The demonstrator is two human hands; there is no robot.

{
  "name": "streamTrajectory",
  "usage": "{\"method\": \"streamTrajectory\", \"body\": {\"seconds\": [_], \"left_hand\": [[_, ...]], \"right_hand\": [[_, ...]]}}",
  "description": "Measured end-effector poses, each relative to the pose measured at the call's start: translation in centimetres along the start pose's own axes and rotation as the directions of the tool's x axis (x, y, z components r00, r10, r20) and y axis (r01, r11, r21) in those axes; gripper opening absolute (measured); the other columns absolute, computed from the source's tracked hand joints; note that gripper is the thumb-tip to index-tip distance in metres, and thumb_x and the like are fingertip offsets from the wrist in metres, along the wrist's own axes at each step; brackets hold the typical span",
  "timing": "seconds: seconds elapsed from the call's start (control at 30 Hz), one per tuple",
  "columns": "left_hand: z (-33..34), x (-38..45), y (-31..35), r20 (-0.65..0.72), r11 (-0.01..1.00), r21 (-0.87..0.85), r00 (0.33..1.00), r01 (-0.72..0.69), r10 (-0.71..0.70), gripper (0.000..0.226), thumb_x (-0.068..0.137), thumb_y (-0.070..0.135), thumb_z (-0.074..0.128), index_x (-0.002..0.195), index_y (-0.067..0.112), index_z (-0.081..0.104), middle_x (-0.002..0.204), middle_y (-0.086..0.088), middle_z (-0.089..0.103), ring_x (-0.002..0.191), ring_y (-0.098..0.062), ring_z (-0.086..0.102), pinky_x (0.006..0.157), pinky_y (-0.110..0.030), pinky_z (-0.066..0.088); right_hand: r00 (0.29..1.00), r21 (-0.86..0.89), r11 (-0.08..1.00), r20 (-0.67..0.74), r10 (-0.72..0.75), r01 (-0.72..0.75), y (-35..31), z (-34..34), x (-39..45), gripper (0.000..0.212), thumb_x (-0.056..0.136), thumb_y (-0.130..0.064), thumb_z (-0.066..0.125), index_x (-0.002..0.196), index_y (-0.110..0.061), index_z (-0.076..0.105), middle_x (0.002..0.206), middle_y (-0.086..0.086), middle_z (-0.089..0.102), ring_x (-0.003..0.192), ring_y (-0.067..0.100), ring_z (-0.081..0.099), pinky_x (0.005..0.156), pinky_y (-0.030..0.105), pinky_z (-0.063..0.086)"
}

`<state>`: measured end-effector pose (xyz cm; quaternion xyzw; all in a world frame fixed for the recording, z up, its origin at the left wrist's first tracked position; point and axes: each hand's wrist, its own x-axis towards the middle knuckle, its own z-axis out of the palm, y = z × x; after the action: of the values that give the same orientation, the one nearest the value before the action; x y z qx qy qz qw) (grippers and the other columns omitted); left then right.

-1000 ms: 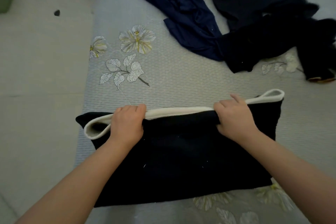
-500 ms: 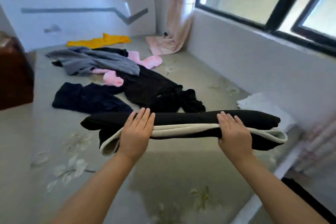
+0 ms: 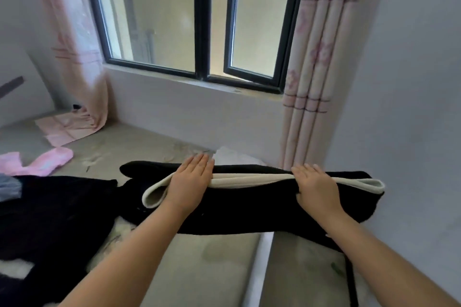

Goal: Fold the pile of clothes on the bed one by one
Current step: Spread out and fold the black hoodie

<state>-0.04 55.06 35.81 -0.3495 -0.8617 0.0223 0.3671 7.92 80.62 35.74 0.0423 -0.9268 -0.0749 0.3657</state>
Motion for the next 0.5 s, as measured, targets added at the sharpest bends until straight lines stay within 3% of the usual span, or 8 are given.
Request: {"method": "streamTrajectory", "body": {"seconds": [0.07, 0.13, 0.3, 0.43, 0.5], "left_hand": [[2.7, 3.7, 2.1, 0.043, 0.999, -0.023, 0.999, -0.025, 0.026, 0.051, 0.039, -0.008, 0.082, 0.088, -0.007, 0.07, 0.091, -0.021, 0.07, 0.079, -0.032, 0.069, 0.063, -0.045, 0.055], [5.8, 6.9, 4.1, 0.089, 0.999, -0.028, 0.995, -0.039, 0.042, 0.063, 0.028, -0.008, 0.085, 0.089, -0.008, 0.07, 0.091, -0.021, 0.07, 0.079, -0.033, 0.069, 0.062, -0.047, 0.055], [14.1, 12.8, 7.4, 0.196, 0.997, -0.068, 0.98, -0.025, 0.038, 0.065, 0.029, -0.012, 0.084, 0.092, -0.009, 0.069, 0.093, -0.024, 0.069, 0.082, -0.036, 0.068, 0.062, -0.05, 0.053], [19.9, 14.6, 6.5, 0.313, 0.998, -0.06, 0.949, -0.013, 0.031, 0.062, 0.032, -0.015, 0.083, 0.092, -0.011, 0.068, 0.093, -0.026, 0.068, 0.081, -0.04, 0.067, 0.063, -0.054, 0.052], [23.2, 15.4, 4.7, 0.382, 0.997, -0.081, 0.924, 0.022, 0.01, 0.059, 0.042, -0.018, 0.078, 0.1, -0.011, 0.065, 0.101, -0.028, 0.065, 0.089, -0.043, 0.065, 0.072, -0.057, 0.049]], "right_hand": [[0.999, -0.023, 0.999, 0.038, 0.033, -0.032, 4.1, 1.6, 0.2, 0.051, 0.023, 0.007, 0.081, 0.073, 0.005, 0.069, 0.069, 0.016, 0.07, 0.059, 0.028, 0.068, 0.057, 0.037, 0.056], [0.995, -0.033, 0.998, 0.085, 0.052, -0.049, 8.0, 3.8, 0.6, 0.047, 0.025, 0.006, 0.081, 0.07, 0.003, 0.069, 0.068, 0.016, 0.07, 0.058, 0.028, 0.067, 0.056, 0.035, 0.056], [0.979, -0.002, 0.997, 0.189, 0.075, -0.076, 14.9, 10.6, 2.0, 0.044, 0.025, 0.006, 0.08, 0.067, 0.001, 0.067, 0.065, 0.013, 0.068, 0.056, 0.027, 0.065, 0.055, 0.033, 0.055], [0.957, 0.06, 0.995, 0.281, 0.066, -0.086, 16.1, 17.2, 3.7, 0.042, 0.029, 0.004, 0.081, 0.069, 0.001, 0.068, 0.066, 0.013, 0.069, 0.058, 0.027, 0.067, 0.058, 0.032, 0.055], [0.943, 0.105, 0.988, 0.324, 0.07, -0.109, 15.7, 20.8, 4.8, 0.04, 0.029, 0.002, 0.082, 0.066, -0.002, 0.068, 0.062, 0.01, 0.068, 0.055, 0.025, 0.066, 0.057, 0.029, 0.054]]}}
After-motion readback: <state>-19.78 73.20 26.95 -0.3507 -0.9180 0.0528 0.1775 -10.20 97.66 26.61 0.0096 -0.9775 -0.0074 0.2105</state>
